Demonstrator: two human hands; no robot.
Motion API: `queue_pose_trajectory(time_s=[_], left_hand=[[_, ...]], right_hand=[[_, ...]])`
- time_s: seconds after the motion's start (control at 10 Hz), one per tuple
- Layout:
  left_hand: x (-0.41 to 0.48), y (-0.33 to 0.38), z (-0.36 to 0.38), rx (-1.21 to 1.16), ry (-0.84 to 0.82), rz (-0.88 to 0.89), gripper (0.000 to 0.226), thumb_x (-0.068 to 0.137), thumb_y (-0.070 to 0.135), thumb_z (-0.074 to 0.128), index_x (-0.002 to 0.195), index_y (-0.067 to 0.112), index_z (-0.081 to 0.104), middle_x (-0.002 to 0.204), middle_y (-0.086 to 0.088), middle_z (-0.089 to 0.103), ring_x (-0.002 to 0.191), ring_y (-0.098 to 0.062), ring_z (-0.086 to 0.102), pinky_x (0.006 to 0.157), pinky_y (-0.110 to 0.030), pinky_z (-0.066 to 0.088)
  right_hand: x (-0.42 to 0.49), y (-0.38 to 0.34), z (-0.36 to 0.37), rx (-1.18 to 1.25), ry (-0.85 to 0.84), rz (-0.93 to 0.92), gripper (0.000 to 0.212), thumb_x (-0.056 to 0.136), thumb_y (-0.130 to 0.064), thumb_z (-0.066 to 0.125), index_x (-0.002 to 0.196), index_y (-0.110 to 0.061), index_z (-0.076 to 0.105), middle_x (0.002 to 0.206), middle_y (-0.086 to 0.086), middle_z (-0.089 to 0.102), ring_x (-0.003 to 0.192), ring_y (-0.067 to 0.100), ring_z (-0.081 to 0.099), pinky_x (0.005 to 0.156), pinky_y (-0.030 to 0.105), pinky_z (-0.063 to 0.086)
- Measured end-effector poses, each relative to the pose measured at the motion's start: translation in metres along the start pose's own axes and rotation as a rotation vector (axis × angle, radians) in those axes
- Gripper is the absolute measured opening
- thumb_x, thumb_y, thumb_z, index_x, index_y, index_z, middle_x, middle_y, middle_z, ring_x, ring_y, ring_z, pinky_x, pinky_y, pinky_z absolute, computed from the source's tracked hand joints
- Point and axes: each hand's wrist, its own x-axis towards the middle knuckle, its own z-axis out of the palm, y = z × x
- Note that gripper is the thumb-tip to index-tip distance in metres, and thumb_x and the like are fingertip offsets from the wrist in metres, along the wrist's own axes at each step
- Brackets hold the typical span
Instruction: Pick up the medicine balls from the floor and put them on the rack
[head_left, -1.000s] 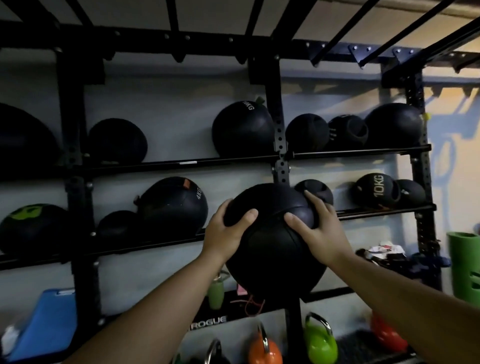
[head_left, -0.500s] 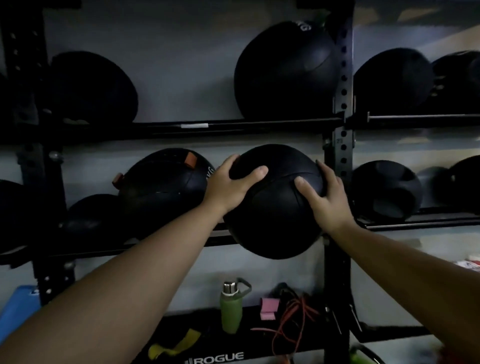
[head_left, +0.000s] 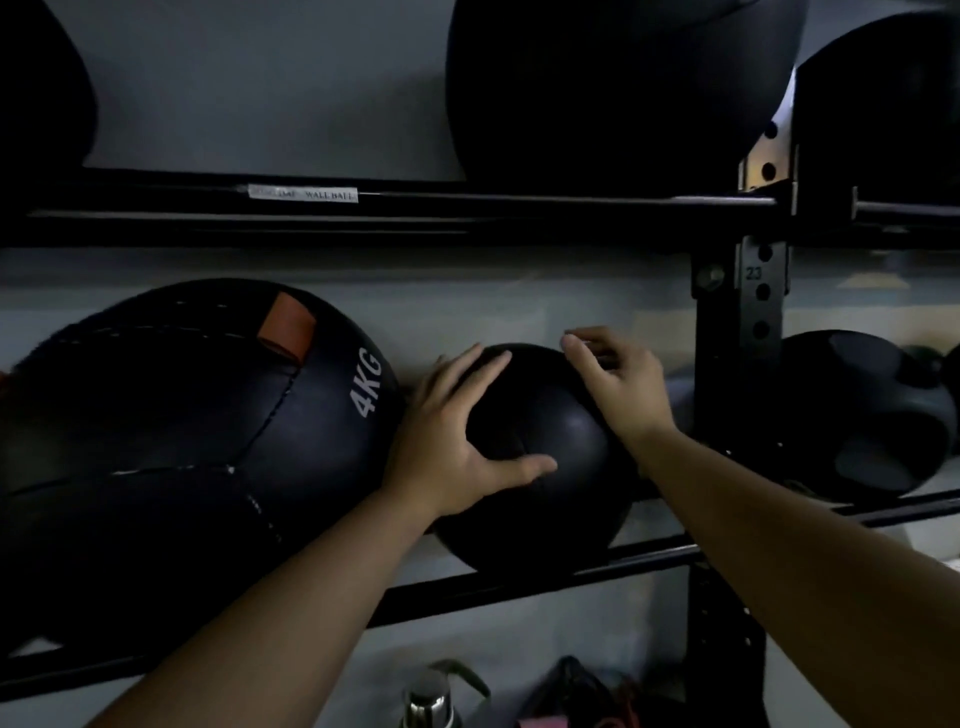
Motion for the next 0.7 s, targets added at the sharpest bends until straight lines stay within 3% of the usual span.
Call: queue_pose_trajectory(time_s=[0.1,0.2,0.3,0.4,0.5,0.6,0.7], left_hand=[[0.010,-0.011,0.014,-0.055,0.002,-0.104,0.106,0.066,0.082,0.065,0.159,0.033,0.051,0.170,0.004,0.042,0.160,-0.019,0.033,0.131,-0.041,0.026],[0.027,-0.021,0.030,-0.105,-0.008,-0.244,0.097,0.075,0.074,0.065,0.159,0.026,0.052,0.168,0.000,0.045,0.158,-0.017,0.037,0.129,-0.037,0.028],[0.032,-0.026,0.034,-0.114,-0.032,-0.257,0.090,0.084,0.069,0.071,0.160,0.026,0.050,0.170,-0.001,0.043,0.159,-0.018,0.034,0.130,-0.038,0.026],[0.026,-0.023,0.029,-0.106,-0.073,-0.268,0.081,0.095,0.056,0.073,0.165,0.025,0.043,0.174,-0.003,0.034,0.162,-0.019,0.028,0.132,-0.039,0.023],[0.013,-0.012,0.018,-0.136,-0.085,-0.290,0.081,0.096,0.051,0.074,0.166,0.024,0.041,0.176,-0.003,0.031,0.163,-0.018,0.027,0.132,-0.036,0.021],[-0.025,0.009,-0.005,-0.175,-0.078,-0.281,0.077,0.088,0.057,0.078,0.154,0.025,0.057,0.167,0.001,0.045,0.155,-0.014,0.040,0.127,-0.031,0.028],[-0.050,0.027,-0.020,-0.208,-0.062,-0.262,0.079,0.080,0.069,0.071,0.145,0.026,0.065,0.150,0.006,0.058,0.141,-0.011,0.052,0.120,-0.031,0.039]], right_hand=[[0.010,0.019,0.013,-0.012,-0.082,-0.064,0.020,0.098,-0.037,0.068,0.094,-0.020,0.079,0.088,-0.007,0.078,0.086,-0.002,0.071,0.078,0.023,0.052],[0.012,0.043,0.022,-0.057,-0.161,-0.063,0.024,0.097,-0.045,0.066,0.104,-0.027,0.080,0.099,-0.010,0.078,0.100,0.005,0.072,0.088,0.027,0.055],[0.012,0.045,0.018,-0.144,-0.209,-0.021,0.047,0.092,-0.064,0.055,0.118,-0.032,0.078,0.114,-0.009,0.078,0.112,0.009,0.069,0.097,0.026,0.052],[-0.003,0.039,0.008,-0.273,-0.343,0.063,0.057,0.099,-0.066,0.045,0.146,-0.037,0.057,0.146,0.002,0.063,0.134,0.023,0.056,0.106,0.023,0.037],[-0.021,0.030,-0.001,-0.292,-0.411,0.110,0.060,0.102,-0.061,0.046,0.156,-0.037,0.042,0.157,0.007,0.050,0.142,0.030,0.047,0.115,0.030,0.034],[-0.054,0.005,-0.032,-0.292,-0.457,0.195,0.071,0.095,-0.070,0.051,0.158,-0.040,0.035,0.156,0.006,0.045,0.142,0.032,0.046,0.116,0.047,0.040],[-0.074,-0.009,-0.057,-0.305,-0.467,0.206,0.072,0.094,-0.071,0.049,0.157,-0.040,0.035,0.156,0.005,0.045,0.142,0.032,0.044,0.116,0.046,0.039]])
